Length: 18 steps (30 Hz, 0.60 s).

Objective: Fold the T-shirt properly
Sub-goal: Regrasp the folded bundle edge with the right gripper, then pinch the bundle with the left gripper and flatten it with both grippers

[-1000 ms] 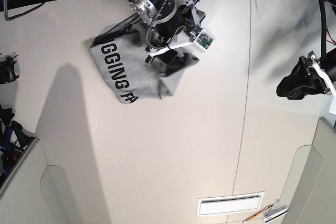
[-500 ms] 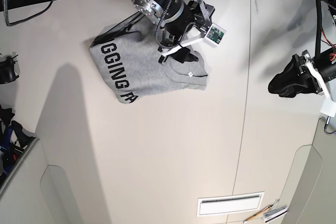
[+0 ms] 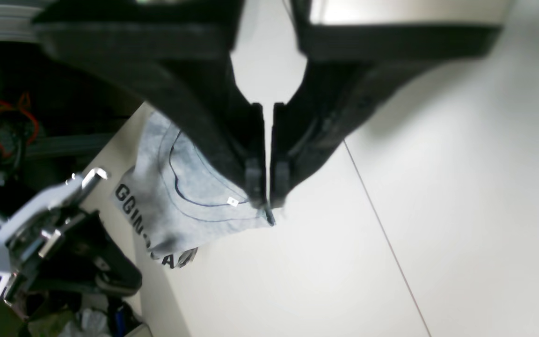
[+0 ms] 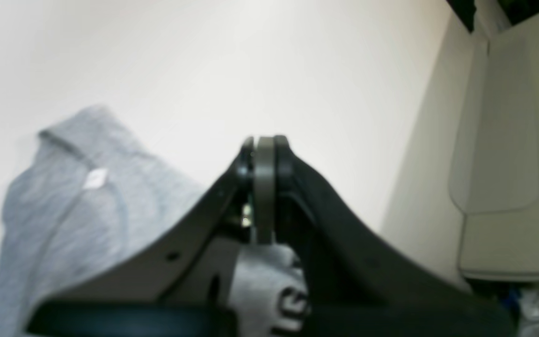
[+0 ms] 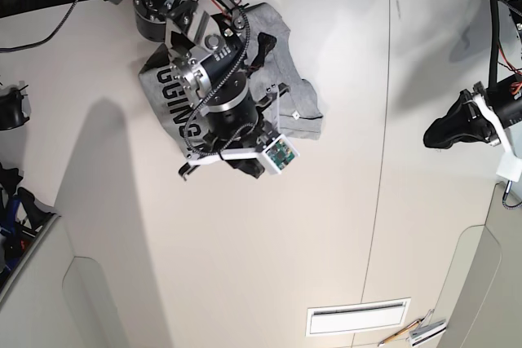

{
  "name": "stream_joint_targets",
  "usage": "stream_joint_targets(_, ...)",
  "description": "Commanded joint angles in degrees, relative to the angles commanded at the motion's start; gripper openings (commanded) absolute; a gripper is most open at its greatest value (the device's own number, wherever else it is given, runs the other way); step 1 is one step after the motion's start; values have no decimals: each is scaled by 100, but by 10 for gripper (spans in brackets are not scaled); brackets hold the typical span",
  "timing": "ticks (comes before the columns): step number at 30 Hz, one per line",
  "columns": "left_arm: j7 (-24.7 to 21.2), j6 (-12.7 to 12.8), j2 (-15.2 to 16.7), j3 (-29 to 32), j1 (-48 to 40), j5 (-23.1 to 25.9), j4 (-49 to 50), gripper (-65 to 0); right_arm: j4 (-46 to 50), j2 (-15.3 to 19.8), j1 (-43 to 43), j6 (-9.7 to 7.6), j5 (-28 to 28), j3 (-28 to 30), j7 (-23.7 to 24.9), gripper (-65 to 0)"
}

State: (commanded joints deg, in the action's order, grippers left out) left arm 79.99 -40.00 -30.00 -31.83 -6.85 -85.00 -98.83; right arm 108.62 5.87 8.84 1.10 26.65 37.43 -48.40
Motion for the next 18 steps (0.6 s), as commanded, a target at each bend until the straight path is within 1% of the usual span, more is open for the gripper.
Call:
stream_joint_targets(3,1,0,0,341,0,0,-2,-650,-11,2,70,-24,-267,-573,90,-650)
stream_joint_targets(6,1,0,24,1121,2,0,-2,-650,-11,90,98,-306,-737,-1163,192,-650)
stream_joint_targets(7,1,0,90,1373,0,0,-2,-650,-13,127,98,-411,-927,-1349,234,-650)
stream_joint_targets(9,1,0,317,1794,0,0,-2,-650,-42,186,98,-651,-1346,-1740,262,-650)
stream_joint_targets(10,1,0,437,1967,0,0,-2,-650,-81,197,98,-804,-1543,-1932,280,-650)
stream_joint_targets(12,1,0,667,2249,-2,0,-4,-650,-247,190,98,-1174,-1982,-2343,328,-650)
stream_joint_targets(16,1,0,973,2682,-4,0,-7,-650,-859,190,105,-2072,-2977,-3259,345,-650)
stream_joint_targets(17,1,0,1034,2774,-4,0,-7,-650,-1071,190,122,-2332,-3254,-3508,345,-650)
stream_joint_targets(18,1,0,1093,2881,-15,0,-7,-650,-1283,190,151,-2651,-3582,-3759,341,-650)
